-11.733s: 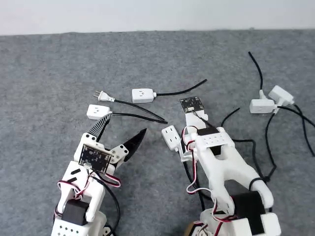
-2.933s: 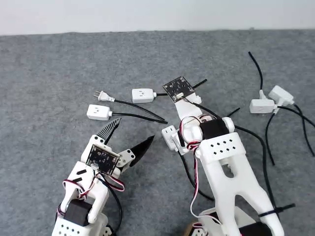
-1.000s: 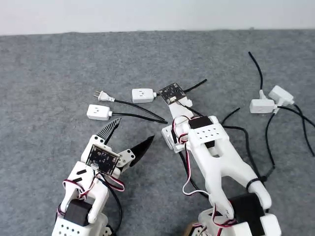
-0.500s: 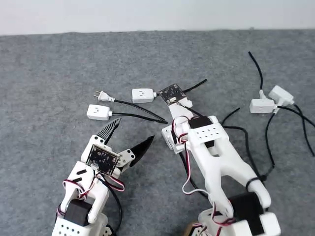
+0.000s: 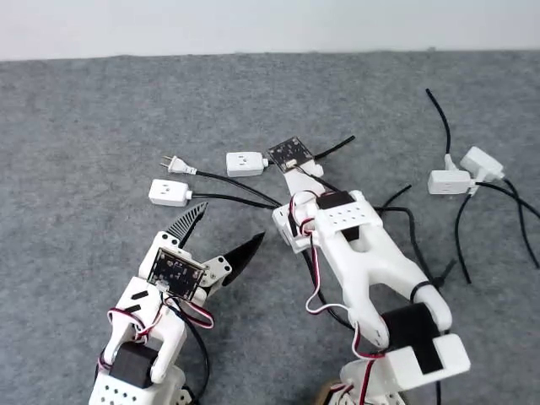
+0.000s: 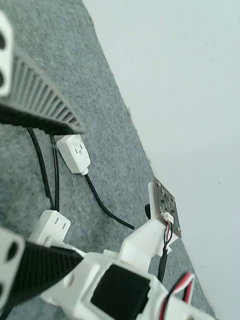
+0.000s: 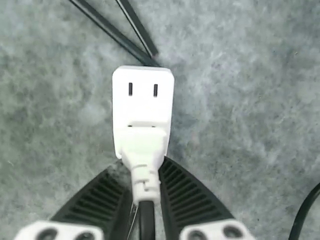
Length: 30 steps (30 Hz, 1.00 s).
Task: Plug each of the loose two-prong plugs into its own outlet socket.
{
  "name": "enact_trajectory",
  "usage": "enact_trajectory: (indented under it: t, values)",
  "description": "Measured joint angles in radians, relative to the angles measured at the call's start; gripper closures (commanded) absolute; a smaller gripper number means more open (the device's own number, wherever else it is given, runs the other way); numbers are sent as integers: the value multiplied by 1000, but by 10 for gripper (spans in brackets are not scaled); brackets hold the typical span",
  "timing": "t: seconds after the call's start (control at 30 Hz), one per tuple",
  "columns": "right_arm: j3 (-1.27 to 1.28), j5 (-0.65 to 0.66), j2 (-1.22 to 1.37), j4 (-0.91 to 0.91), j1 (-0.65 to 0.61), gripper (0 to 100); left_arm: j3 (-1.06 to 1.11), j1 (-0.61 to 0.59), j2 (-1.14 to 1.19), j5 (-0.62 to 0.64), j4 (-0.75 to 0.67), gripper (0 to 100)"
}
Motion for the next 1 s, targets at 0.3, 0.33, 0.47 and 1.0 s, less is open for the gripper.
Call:
enact_trajectory:
  t: [0.3,0.33,0.47,1.0]
  values:
    - [5,-23,-17,8,26,909,0,0,0,0,0,651]
    - [-6,-29,-17,34,32,864,0,0,0,0,0,651]
    - [-15,-40,-78,160,54,750,0,0,0,0,0,651]
    - [-15,-41,-222,242,48,764,0,0,0,0,0,651]
